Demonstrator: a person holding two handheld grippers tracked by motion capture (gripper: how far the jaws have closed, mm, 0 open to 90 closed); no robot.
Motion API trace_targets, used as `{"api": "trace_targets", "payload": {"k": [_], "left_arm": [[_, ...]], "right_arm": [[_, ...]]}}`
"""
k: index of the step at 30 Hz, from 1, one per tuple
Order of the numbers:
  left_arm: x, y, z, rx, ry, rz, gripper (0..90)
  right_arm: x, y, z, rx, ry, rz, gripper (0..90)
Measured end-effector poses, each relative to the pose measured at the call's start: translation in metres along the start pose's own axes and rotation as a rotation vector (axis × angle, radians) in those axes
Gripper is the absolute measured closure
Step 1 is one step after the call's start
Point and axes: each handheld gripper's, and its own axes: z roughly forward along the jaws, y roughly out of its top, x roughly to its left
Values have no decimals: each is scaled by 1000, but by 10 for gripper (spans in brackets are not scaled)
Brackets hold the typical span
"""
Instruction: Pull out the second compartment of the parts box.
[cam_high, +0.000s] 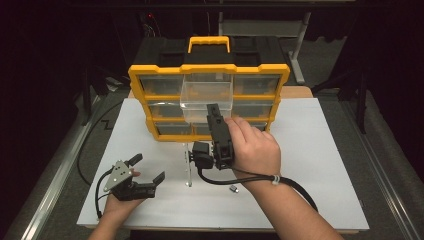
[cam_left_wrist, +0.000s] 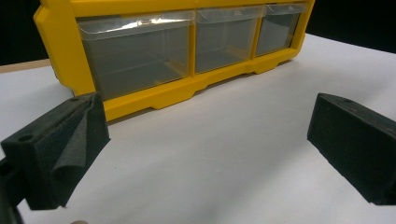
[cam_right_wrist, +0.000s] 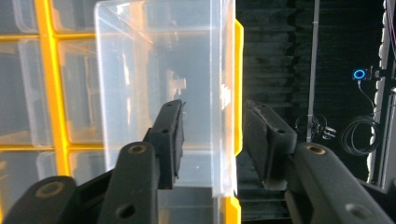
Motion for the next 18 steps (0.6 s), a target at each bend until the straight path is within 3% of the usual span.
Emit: {"api": "trace_targets", "payload": {"k": [9, 18], "left_arm": [[0, 0, 0, -7, -1, -9, 2], [0, 0, -2, -18, -9, -15, 2]], "right_arm": [[18, -14, -14, 5, 38, 24, 555], [47, -30, -16, 30, 99, 26, 524]]}}
